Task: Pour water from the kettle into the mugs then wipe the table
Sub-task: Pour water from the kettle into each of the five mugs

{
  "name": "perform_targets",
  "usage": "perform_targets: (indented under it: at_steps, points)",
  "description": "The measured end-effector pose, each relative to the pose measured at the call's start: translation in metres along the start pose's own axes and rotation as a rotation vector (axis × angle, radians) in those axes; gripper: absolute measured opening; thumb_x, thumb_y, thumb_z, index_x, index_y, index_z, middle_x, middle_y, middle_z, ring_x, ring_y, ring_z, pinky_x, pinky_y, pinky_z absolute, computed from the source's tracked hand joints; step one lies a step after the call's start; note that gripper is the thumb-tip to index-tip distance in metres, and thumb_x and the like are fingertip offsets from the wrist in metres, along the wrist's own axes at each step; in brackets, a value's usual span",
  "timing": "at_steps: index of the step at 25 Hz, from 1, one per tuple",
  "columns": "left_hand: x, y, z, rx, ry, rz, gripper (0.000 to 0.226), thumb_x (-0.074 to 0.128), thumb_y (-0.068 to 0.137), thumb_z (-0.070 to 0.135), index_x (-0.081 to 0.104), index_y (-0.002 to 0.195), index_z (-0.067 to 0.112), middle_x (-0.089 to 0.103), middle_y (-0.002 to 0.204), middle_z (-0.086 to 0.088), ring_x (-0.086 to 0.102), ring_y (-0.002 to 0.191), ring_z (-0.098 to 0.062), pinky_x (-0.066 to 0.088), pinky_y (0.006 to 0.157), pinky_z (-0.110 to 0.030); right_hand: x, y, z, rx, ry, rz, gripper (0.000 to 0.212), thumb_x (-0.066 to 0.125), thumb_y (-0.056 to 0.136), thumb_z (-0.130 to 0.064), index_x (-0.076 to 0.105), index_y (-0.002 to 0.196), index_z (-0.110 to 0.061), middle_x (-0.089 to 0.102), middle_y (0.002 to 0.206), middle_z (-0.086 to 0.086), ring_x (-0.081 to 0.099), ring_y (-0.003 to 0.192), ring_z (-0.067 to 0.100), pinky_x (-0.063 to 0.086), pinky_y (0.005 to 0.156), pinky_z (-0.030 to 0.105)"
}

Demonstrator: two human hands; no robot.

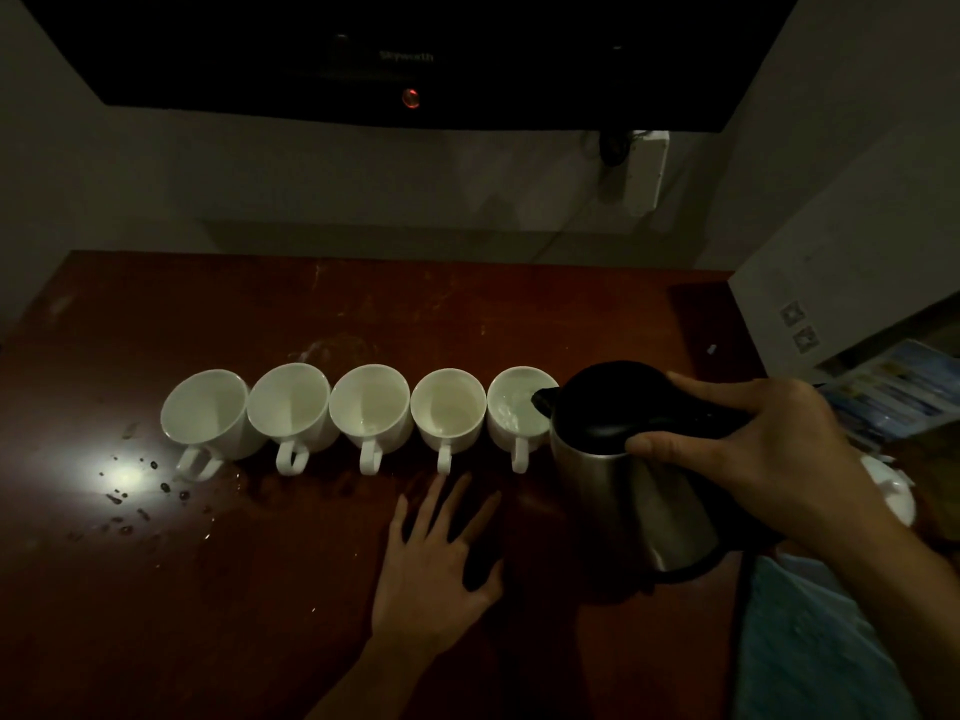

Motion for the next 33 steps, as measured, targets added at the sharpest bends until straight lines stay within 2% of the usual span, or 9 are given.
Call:
perform_targets:
  at_steps: [5, 14, 16, 21, 23, 25, 27, 30, 33]
  points:
    - [0.001, -0.001, 0.0, -0.004, 0.007, 0.004, 0.074, 0.044, 0.088, 0.072, 0.026, 0.155, 0.047, 0.025, 0.165, 0.001, 0.009, 0.155, -0.023, 0.007, 0.118, -0.055, 0.0, 0.001, 0.0, 0.007, 0.006, 0.015, 0.1, 0.076, 0.043, -0.066, 0.067, 0.13, -0.019, 0.071, 0.124, -0.002, 0.067, 0.104, 0.009, 0.055, 0.085, 0.028]
    - [0.001, 0.0, -0.001, 0.003, 0.013, 0.001, 0.074, 0.043, 0.089, 0.073, 0.025, 0.155, 0.046, 0.026, 0.164, 0.0, 0.011, 0.154, -0.024, 0.009, 0.117, -0.056, 0.0, -0.004, 0.005, -0.01, 0.011, 0.033, 0.094, 0.077, 0.045, -0.065, 0.068, 0.128, -0.022, 0.073, 0.116, -0.006, 0.067, 0.097, 0.005, 0.053, 0.076, 0.022]
    - [0.001, 0.0, -0.001, 0.005, 0.008, 0.005, 0.074, 0.043, 0.089, 0.072, 0.024, 0.155, 0.047, 0.025, 0.165, 0.001, 0.009, 0.155, -0.023, 0.008, 0.117, -0.056, 0.0, -0.011, 0.011, -0.016, 0.04, 0.062, 0.091, 0.078, 0.048, -0.07, 0.069, 0.127, -0.024, 0.074, 0.113, -0.004, 0.068, 0.094, 0.004, 0.058, 0.07, 0.023]
    - [0.001, 0.0, -0.001, 0.007, 0.006, 0.011, 0.076, 0.045, 0.088, 0.072, 0.021, 0.156, 0.048, 0.024, 0.165, 0.001, 0.008, 0.154, -0.022, 0.004, 0.118, -0.054, 0.003, -0.035, 0.021, 0.02, 0.124, 0.146, 0.101, 0.069, 0.041, -0.084, 0.067, 0.127, -0.031, 0.074, 0.112, -0.006, 0.07, 0.097, 0.005, 0.061, 0.076, 0.032]
    - [0.001, 0.0, -0.002, 0.008, 0.006, 0.015, 0.075, 0.042, 0.089, 0.072, 0.019, 0.156, 0.048, 0.02, 0.166, 0.001, 0.004, 0.154, -0.021, 0.0, 0.119, -0.053, 0.007, -0.045, 0.02, 0.013, 0.151, 0.18, 0.094, 0.07, 0.045, -0.081, 0.064, 0.127, -0.035, 0.071, 0.106, -0.016, 0.069, 0.096, 0.002, 0.059, 0.078, 0.03]
    - [0.001, -0.001, -0.002, 0.017, 0.005, 0.018, 0.073, 0.039, 0.091, 0.072, 0.017, 0.156, 0.048, 0.015, 0.167, 0.002, 0.0, 0.155, -0.021, -0.003, 0.119, -0.052, 0.013, -0.055, 0.018, 0.0, 0.193, 0.218, 0.089, 0.072, 0.048, -0.076, 0.063, 0.127, -0.036, 0.066, 0.105, -0.025, 0.067, 0.099, -0.003, 0.055, 0.085, 0.019]
    - [0.001, -0.003, -0.003, 0.034, -0.001, 0.021, 0.072, 0.034, 0.093, 0.072, 0.014, 0.157, 0.048, 0.008, 0.168, 0.002, -0.005, 0.155, -0.021, -0.005, 0.12, -0.052, 0.02, -0.066, 0.016, -0.008, 0.249, 0.257, 0.085, 0.075, 0.05, -0.071, 0.065, 0.126, -0.033, 0.065, 0.106, -0.028, 0.066, 0.1, -0.01, 0.052, 0.083, 0.008]
    - [0.002, -0.005, -0.006, 0.06, -0.038, 0.023, 0.071, 0.032, 0.094, 0.072, 0.014, 0.158, 0.046, 0.001, 0.168, 0.004, -0.008, 0.155, -0.021, -0.004, 0.121, -0.053, 0.033, -0.081, 0.005, -0.018, 0.324, 0.318, 0.076, 0.086, 0.056, -0.061, 0.068, 0.122, -0.029, 0.067, 0.094, -0.038, 0.067, 0.096, -0.013, 0.053, 0.079, 0.007]
    - [-0.001, -0.004, -0.006, 0.061, -0.037, -0.024, 0.072, 0.026, 0.093, 0.072, 0.006, 0.158, 0.047, -0.007, 0.167, 0.006, -0.012, 0.154, -0.02, -0.005, 0.121, -0.054, 0.044, -0.097, -0.009, -0.021, 0.337, 0.389, 0.068, 0.084, 0.057, -0.047, 0.072, 0.12, -0.022, 0.071, 0.097, -0.025, 0.07, 0.091, -0.006, 0.055, 0.073, 0.01]
Point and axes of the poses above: each hand's wrist, its own y-axis towards the middle knuckle, its own x-axis out of the palm, z = x × y, the point moved 3 cm from there along y, towards the middle knuckle
